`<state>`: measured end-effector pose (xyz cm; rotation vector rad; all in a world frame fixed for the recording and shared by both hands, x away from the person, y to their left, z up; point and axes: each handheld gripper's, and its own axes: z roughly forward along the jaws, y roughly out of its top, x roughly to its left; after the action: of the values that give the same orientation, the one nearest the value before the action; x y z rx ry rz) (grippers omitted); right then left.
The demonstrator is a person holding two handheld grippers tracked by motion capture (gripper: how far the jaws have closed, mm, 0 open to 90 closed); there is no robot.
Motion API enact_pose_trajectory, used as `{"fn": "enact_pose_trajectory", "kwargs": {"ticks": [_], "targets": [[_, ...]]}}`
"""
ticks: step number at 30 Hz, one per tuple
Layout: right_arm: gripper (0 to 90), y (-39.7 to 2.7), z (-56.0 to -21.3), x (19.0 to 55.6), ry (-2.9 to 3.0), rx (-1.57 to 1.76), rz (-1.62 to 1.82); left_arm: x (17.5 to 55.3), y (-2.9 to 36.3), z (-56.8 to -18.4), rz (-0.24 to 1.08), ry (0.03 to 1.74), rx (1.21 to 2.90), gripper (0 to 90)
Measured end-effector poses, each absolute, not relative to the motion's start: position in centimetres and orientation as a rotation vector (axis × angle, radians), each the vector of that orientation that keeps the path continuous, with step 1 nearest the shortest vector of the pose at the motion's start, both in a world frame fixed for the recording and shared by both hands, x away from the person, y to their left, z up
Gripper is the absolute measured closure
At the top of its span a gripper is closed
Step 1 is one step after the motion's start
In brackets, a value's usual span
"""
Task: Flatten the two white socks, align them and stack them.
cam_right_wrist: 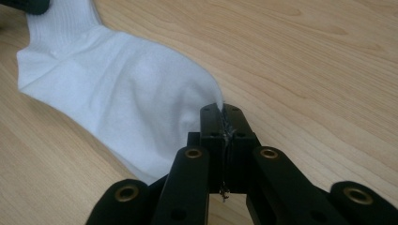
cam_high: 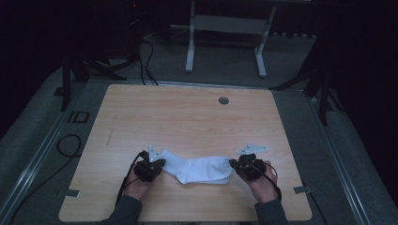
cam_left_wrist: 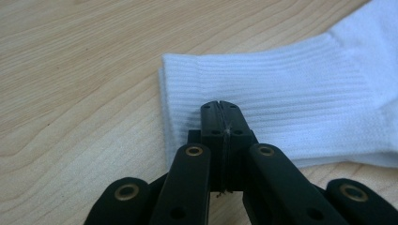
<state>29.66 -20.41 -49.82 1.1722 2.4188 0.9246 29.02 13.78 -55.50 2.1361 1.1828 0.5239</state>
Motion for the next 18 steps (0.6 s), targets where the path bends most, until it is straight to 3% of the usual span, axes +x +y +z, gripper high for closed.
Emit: {"fn": "enact_pose_trajectory", "kwargs": {"ticks": [18], "targets": [[86.9,-19.7,-54.0,30.6,2.547,1.235,0.831,28.7,13.7,-55.4,0.517,1.187,2.148,89.6]]}}
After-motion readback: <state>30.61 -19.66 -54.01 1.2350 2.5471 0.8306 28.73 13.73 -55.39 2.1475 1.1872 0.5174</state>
